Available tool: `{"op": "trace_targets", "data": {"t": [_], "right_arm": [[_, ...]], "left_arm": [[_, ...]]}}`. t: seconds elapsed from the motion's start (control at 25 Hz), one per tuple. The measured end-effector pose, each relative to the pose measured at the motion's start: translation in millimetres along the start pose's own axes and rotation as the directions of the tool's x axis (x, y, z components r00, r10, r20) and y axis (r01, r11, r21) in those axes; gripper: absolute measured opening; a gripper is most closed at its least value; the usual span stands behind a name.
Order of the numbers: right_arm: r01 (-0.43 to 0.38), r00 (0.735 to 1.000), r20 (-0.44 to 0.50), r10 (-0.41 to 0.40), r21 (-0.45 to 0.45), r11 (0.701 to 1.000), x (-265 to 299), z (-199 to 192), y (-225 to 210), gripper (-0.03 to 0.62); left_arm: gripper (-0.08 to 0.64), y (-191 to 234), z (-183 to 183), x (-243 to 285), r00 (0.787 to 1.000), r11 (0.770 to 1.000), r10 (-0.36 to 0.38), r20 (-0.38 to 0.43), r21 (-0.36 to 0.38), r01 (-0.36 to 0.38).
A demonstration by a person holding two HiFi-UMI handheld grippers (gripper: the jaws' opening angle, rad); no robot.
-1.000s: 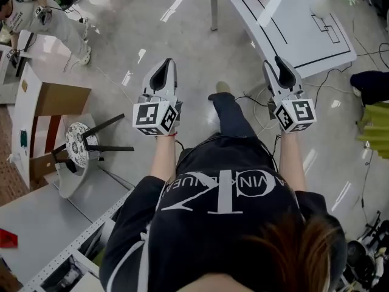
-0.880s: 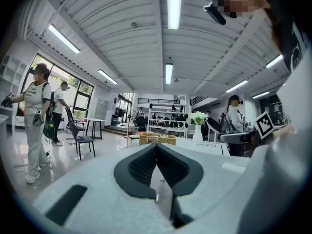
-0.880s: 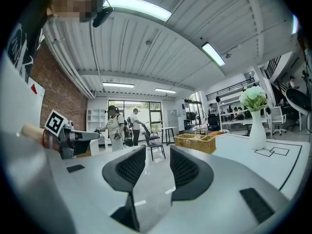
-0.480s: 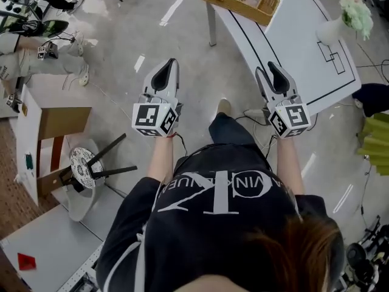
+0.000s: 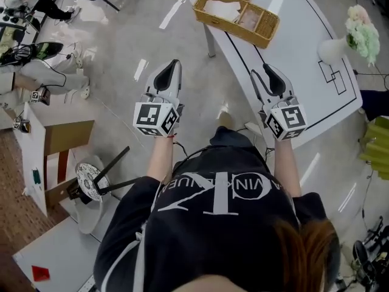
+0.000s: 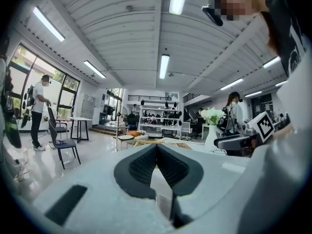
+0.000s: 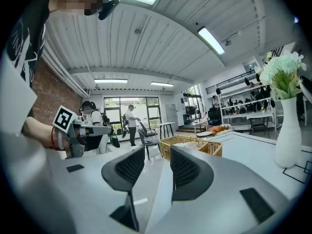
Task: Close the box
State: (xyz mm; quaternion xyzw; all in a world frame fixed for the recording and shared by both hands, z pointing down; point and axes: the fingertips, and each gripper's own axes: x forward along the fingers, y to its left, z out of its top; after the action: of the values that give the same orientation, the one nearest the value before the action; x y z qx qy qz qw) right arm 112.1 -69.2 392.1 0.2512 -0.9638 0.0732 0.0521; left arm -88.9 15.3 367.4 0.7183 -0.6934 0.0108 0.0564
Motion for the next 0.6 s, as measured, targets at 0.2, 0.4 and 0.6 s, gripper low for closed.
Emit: {"op": "trace_targets", "data": {"t": [0.2, 0.4, 0.6], "right_arm": [[-0.009, 1.0, 0.009, 0.009, 0.0, 1.0, 28, 6, -22, 0.164], [-0.021, 1.0, 0.005, 0.021, -0.013, 1.0, 49, 9, -38, 0.166], [-0.016, 1.0, -0.008, 0.016, 0.004, 1.0, 60, 9, -49, 0.164]], "left_arm": [[0.011, 10, 11, 50, 1.0, 0.999, -0.023, 0.009, 0.024, 0.023], [0.011, 7, 8, 87, 0.999, 0.998, -0.053, 0.011, 0.023, 0.053], [0.011, 17, 5, 105, 0.998, 0.998, -0.059, -0.008, 0.026, 0.059]]}}
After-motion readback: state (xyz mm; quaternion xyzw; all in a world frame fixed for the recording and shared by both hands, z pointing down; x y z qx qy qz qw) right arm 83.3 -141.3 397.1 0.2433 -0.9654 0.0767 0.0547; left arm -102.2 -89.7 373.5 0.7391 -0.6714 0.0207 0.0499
